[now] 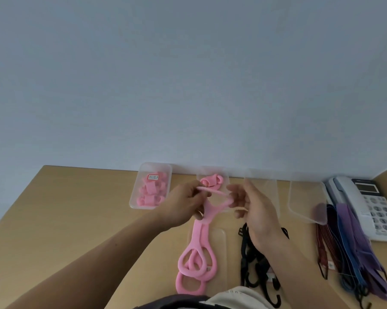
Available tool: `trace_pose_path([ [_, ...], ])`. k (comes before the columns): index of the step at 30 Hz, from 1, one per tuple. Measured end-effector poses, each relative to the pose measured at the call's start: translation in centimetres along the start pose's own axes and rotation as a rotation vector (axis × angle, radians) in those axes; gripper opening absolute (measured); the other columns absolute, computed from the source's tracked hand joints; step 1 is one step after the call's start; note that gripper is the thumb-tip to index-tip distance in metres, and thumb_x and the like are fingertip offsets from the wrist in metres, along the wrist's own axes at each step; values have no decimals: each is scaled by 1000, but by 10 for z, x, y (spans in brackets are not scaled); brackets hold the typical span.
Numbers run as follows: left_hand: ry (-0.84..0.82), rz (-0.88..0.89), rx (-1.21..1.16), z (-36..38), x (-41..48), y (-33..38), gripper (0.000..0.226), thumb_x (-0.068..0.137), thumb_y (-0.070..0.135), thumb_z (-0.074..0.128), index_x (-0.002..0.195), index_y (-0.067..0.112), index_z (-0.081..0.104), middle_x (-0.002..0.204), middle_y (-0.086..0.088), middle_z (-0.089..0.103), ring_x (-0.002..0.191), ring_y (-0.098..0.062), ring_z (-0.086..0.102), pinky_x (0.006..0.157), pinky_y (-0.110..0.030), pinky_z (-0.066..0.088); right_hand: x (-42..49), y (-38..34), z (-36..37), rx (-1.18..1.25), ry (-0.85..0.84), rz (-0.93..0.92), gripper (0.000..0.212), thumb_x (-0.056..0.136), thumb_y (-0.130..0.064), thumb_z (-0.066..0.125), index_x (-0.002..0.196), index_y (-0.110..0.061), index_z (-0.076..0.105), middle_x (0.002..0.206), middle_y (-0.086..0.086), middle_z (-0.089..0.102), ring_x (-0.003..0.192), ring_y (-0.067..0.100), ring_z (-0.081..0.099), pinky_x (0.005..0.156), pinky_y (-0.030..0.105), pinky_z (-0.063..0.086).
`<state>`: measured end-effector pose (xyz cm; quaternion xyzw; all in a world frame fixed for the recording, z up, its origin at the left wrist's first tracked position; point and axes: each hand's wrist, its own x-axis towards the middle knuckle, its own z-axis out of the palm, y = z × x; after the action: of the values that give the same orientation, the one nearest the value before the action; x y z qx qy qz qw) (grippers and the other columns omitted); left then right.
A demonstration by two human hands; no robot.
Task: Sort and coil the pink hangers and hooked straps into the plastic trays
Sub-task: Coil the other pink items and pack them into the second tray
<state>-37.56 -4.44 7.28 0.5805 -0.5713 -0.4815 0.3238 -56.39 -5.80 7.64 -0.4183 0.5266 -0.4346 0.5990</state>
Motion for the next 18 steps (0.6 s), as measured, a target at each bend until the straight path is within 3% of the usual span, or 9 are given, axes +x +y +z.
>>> trace_pose_path([
  [2, 12, -32, -11, 1, -1, 2, 14, 100, 13, 47, 100, 6, 58, 74, -9, 67, 62, -27, 68, 75, -53, 58, -8, -9, 5, -121, -81, -202, 38, 97, -48, 45, 93, -28, 76, 84, -8, 72, 74, 5, 59, 58, 18, 42],
  [5, 32, -55, -52, 2, -4, 7, 11, 97, 11, 48, 99, 6, 58, 75, -10, 68, 58, -25, 66, 66, -50, 60, -16, -18, 13, -258, -103, -370, 22, 97, -35, 57, 85, -41, 74, 81, -18, 71, 73, -6, 60, 63, 7, 42],
  [9, -108, -94, -268, -3, -13, 15, 16, 91, 15, 54, 102, 4, 57, 84, -12, 75, 56, -25, 62, 50, -31, 53, -14, -22, 18, -406, -26, -410, 29, 93, -19, 64, 83, -46, 69, 77, -26, 70, 75, -5, 63, 68, 8, 44],
  [11, -148, -149, -391, -6, -17, 19, 33, 86, 34, 60, 103, 6, 61, 85, -17, 74, 57, -28, 62, 50, -31, 53, -16, -23, 20, -441, -40, -433, 29, 91, -18, 67, 82, -46, 69, 80, -29, 70, 77, -6, 63, 68, 6, 44],
  [14, -117, -221, -467, -9, -19, 22, 55, 74, 60, 64, 91, 8, 67, 83, -20, 71, 57, -31, 60, 47, -32, 52, -18, -19, 22, -412, -55, -416, 17, 87, -15, 72, 90, -32, 75, 89, -17, 73, 80, -3, 64, 69, 6, 44],
  [18, -146, -221, -465, -12, -19, 21, 49, 77, 54, 69, 87, 5, 67, 81, -18, 72, 52, -28, 59, 45, -29, 51, -20, -18, 22, -399, -90, -401, 23, 82, -9, 75, 89, -31, 76, 89, -11, 72, 76, -4, 64, 66, 8, 45],
])
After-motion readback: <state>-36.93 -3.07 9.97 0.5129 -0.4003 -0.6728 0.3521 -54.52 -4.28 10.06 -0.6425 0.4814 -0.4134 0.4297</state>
